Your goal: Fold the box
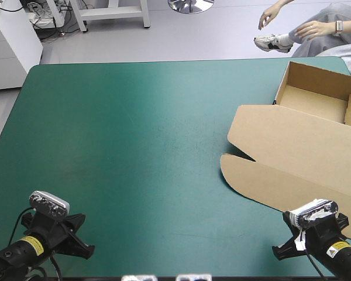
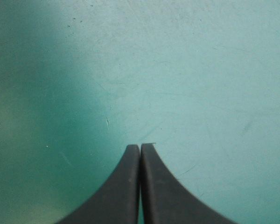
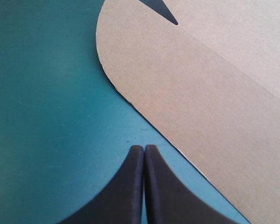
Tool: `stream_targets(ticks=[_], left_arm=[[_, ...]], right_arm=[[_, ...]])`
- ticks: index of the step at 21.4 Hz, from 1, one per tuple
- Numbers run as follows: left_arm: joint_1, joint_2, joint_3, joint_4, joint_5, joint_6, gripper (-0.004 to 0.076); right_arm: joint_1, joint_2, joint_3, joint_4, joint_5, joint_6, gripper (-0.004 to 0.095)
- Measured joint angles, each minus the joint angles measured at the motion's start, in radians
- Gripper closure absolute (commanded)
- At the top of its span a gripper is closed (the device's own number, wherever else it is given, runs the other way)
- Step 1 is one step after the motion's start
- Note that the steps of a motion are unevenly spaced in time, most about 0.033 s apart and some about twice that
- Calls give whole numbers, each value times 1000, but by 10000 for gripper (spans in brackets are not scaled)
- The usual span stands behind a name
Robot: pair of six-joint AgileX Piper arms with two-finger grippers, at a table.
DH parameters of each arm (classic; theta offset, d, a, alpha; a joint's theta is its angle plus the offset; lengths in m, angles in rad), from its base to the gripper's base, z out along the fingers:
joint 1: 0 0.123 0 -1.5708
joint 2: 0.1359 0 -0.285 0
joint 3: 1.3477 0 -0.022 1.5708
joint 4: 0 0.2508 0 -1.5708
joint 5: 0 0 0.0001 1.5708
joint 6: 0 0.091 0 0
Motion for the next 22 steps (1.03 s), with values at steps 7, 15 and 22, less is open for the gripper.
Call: stream_targets(ticks=[7,15,22], left_arm=[[0,0,0,0,31,0,734],[0,0,0,-2,34,0,734],[0,0,0,-3,34,-2,734]], right_arm=[[0,0,1,7,-4,0,925],[0,0,1,7,-4,0,925],[0,0,8,7,-21,0,925]])
